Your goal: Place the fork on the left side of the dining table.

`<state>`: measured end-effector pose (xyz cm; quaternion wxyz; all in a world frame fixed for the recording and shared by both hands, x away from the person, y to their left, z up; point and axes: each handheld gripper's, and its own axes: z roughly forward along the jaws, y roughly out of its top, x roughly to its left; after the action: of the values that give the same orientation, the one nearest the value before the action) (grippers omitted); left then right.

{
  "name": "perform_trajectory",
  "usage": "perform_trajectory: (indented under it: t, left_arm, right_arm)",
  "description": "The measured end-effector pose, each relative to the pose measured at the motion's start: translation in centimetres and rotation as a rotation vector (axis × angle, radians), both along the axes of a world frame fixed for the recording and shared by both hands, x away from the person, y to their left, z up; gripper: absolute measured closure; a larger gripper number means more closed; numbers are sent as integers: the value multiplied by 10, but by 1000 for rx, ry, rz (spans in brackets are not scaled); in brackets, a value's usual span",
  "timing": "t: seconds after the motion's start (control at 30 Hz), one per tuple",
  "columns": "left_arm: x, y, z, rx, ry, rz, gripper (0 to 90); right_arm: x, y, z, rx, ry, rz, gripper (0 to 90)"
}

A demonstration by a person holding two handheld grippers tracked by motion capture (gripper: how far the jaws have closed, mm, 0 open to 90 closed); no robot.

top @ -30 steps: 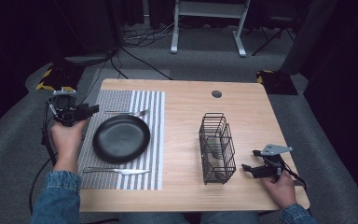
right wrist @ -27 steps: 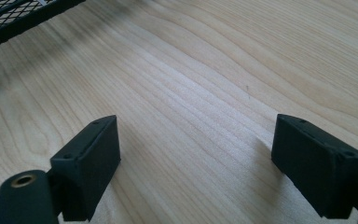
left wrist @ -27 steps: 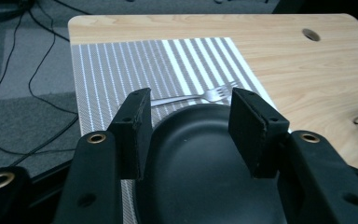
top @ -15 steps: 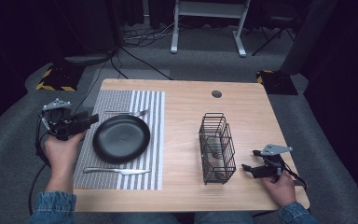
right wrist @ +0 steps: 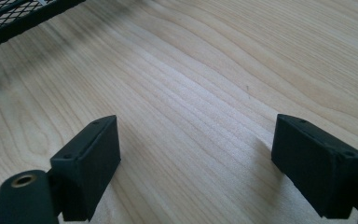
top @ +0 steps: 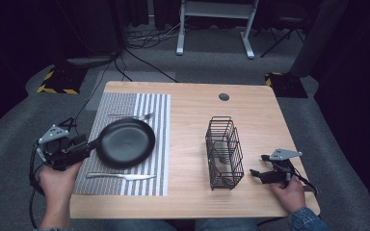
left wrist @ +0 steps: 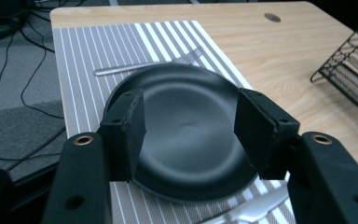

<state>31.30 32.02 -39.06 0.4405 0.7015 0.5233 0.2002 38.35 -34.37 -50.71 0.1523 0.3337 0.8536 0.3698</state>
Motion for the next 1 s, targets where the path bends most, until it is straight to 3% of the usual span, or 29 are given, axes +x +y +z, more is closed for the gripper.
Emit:
perform_trajectory:
  t: [0.2,0.27,0.47,0.6,0.63,0.8,0.97,1.0]
  left_arm:
    - [-20,0,-21,11,-33,-19,397]
    - [-25,0,-29,32,-40,-24,392]
    - [-35,-1,-53,55,-36,-45,369]
    - [-39,-2,-67,52,-17,-46,370]
    - [-42,-1,-78,36,-2,-44,370]
    - [-47,-1,-94,21,22,-43,369]
    - [-52,-1,-111,48,57,-47,360]
    - [-53,-1,-117,73,80,-57,350]
  right_arm:
    - [0,0,0,0,0,0,156]
    - [0,0,0,0,0,0,156]
    - [0,0,0,1,0,1,157]
    - [0,0,0,0,-1,1,157]
    - [0,0,0,1,0,2,157]
    - [0,0,0,1,-1,7,157]
    - [0,0,0,1,-1,10,157]
    - [0,0,0,1,-1,11,157]
